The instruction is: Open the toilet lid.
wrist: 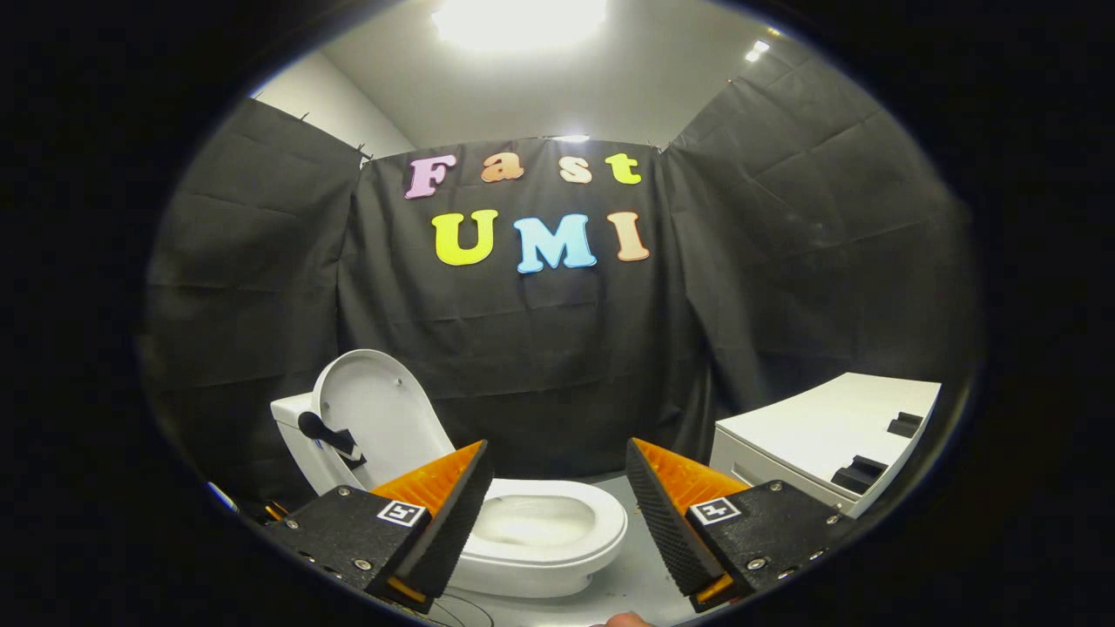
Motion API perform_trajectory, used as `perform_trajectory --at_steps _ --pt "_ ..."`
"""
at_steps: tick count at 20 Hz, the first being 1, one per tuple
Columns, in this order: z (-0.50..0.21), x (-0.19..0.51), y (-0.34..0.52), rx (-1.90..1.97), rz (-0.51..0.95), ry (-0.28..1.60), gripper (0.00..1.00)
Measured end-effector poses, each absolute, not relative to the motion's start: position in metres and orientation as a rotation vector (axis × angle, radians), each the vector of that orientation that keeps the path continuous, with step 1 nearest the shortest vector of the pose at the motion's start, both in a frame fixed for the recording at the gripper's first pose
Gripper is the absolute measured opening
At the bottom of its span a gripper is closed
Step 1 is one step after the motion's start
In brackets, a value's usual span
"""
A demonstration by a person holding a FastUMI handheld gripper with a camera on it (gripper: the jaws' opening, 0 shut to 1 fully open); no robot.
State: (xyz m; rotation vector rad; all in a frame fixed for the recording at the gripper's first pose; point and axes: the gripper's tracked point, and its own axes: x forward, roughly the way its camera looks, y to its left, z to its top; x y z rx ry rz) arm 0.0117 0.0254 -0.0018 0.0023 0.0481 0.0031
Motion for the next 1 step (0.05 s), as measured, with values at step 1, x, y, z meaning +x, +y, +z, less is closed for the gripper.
perform_trajectory --at_steps 1 --pt "-0.0032 0.0109 0.0264 0.002 0.006 0.051 0.95"
